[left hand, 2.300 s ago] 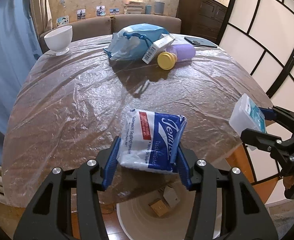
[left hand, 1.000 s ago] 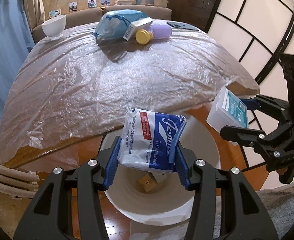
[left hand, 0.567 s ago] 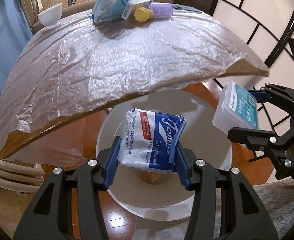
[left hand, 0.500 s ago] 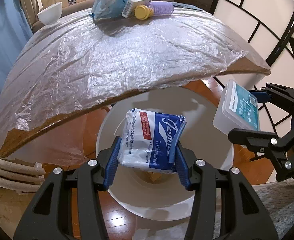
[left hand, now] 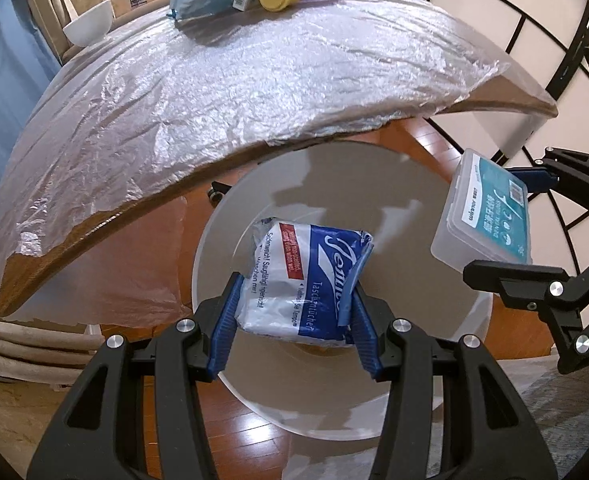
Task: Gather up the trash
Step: 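Carry the tissue pack and floss box down over the white bin with both tools, then open the left tool dropping the tissue pack while the right tool drops the floss box, then raise both open tools back toward the table items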
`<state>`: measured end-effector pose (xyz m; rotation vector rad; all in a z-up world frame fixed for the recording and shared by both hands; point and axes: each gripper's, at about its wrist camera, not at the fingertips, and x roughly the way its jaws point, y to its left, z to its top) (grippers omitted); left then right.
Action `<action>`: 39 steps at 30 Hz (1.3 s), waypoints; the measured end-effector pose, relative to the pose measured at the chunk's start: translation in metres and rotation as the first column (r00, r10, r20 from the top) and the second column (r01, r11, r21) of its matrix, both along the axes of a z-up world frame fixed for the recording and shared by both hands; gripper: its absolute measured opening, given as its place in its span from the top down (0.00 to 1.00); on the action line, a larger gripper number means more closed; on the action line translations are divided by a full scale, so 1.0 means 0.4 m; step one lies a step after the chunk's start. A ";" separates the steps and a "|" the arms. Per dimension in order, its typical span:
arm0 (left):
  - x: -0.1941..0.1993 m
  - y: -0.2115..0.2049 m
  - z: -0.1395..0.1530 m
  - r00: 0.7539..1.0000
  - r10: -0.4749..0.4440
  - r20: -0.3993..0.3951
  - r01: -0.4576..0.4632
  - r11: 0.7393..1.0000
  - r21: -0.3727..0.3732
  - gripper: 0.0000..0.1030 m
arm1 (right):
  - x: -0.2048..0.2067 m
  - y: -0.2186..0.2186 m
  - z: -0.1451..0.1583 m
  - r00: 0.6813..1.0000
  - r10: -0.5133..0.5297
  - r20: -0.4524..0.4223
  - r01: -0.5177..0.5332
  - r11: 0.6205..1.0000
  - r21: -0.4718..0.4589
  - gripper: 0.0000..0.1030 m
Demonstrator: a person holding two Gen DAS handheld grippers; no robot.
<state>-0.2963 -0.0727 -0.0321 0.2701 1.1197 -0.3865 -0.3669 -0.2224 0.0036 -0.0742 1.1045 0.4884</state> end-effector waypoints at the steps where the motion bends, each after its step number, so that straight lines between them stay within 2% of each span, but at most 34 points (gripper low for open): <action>1: 0.002 0.000 -0.003 1.000 -0.001 -0.001 0.001 1.000 0.003 0.50 | 0.004 0.001 -0.003 1.000 0.001 -0.002 -0.001 1.000 -0.002 0.22; 20: 0.047 -0.058 -0.090 0.998 -0.034 -0.051 0.038 0.996 0.077 0.50 | 0.054 0.050 -0.086 0.999 0.001 -0.035 -0.004 0.998 -0.070 0.22; 30: 0.080 -0.073 -0.123 0.996 -0.037 -0.080 0.043 0.997 0.070 0.50 | 0.075 0.066 -0.123 0.999 0.000 -0.051 -0.005 0.996 -0.088 0.22; 32: 0.085 -0.078 -0.128 0.995 -0.054 -0.086 0.059 0.997 0.059 0.44 | 0.076 0.069 -0.126 0.998 0.016 -0.062 -0.021 0.996 -0.082 0.22; 33: 0.085 -0.080 -0.128 0.995 -0.061 -0.077 0.067 0.995 0.077 0.27 | 0.073 0.054 -0.129 0.998 0.012 -0.054 -0.017 0.996 -0.089 0.15; 34: 0.082 -0.082 -0.124 0.997 -0.062 -0.053 0.067 0.993 0.099 0.17 | 0.071 0.051 -0.125 0.999 0.005 -0.042 -0.009 0.995 -0.099 0.11; 37: 0.074 -0.077 -0.090 0.997 -0.073 -0.007 0.074 0.994 0.084 0.17 | 0.060 0.032 -0.093 1.000 -0.005 0.003 0.005 0.996 -0.085 0.09; 39: 0.072 -0.059 -0.046 0.998 -0.056 0.009 0.055 0.998 0.040 0.17 | 0.054 0.010 -0.047 0.998 -0.022 0.051 0.026 0.997 -0.076 0.09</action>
